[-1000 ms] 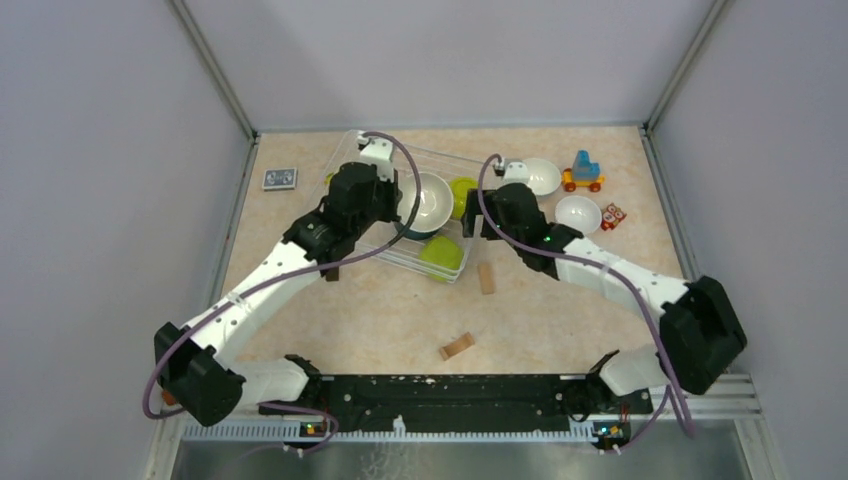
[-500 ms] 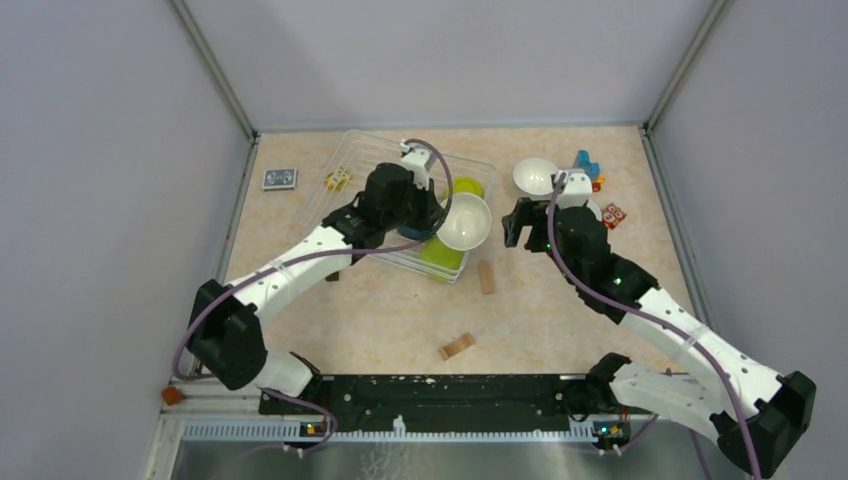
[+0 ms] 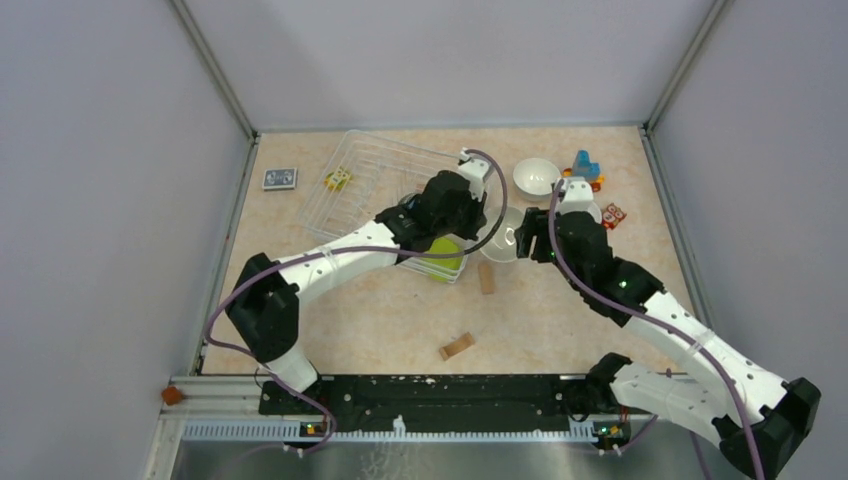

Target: Unload the bowls from the dish rack

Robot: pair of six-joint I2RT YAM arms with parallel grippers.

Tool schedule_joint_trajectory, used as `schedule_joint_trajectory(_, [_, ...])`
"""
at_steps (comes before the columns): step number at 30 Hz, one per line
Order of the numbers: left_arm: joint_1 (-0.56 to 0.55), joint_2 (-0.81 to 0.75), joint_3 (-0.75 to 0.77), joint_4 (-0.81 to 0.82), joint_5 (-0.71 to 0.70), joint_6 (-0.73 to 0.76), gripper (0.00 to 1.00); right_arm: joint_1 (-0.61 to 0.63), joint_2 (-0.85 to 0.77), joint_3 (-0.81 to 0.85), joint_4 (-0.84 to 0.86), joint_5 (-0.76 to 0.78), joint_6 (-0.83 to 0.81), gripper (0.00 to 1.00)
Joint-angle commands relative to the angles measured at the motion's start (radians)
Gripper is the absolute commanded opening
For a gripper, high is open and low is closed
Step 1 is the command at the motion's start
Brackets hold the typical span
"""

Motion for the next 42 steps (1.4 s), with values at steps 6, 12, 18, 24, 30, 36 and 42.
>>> schedule_joint_trajectory(6, [-0.033,-0.007,0.074,0.12,-0.037,0.027,0.0,0.009,0.072,0.013,-0.03,0.133,0.049,0.5])
schedule_joint_trajectory(12, [-0.033,-0.02,0.074,0.143,0.071,0.01,0.0,0.009,0.089,-0.013,-0.001,0.154,0.076,0.31])
schedule_joint_trajectory(18, [-0.03,-0.042,0.065,0.154,0.083,-0.009,0.39,-0.02,0.103,-0.011,0.015,0.157,0.13,0.0])
schedule_joint_trajectory(24, [-0.001,-0.086,0.006,0.154,0.069,-0.036,0.8,-0.156,0.153,-0.007,0.029,0.061,0.2,0.0])
schedule_joint_trajectory(30, [0.033,-0.176,-0.065,0.17,0.019,0.0,0.99,-0.237,0.225,0.006,0.034,0.064,0.268,0.0])
schedule_joint_trajectory(36, [0.063,-0.255,-0.125,0.112,-0.066,0.009,0.99,-0.385,0.352,-0.008,0.123,-0.151,0.343,0.0])
schedule_joint_trajectory(42, [0.101,-0.32,-0.15,0.054,-0.101,0.034,0.99,-0.42,0.505,0.053,0.176,-0.138,0.372,0.0])
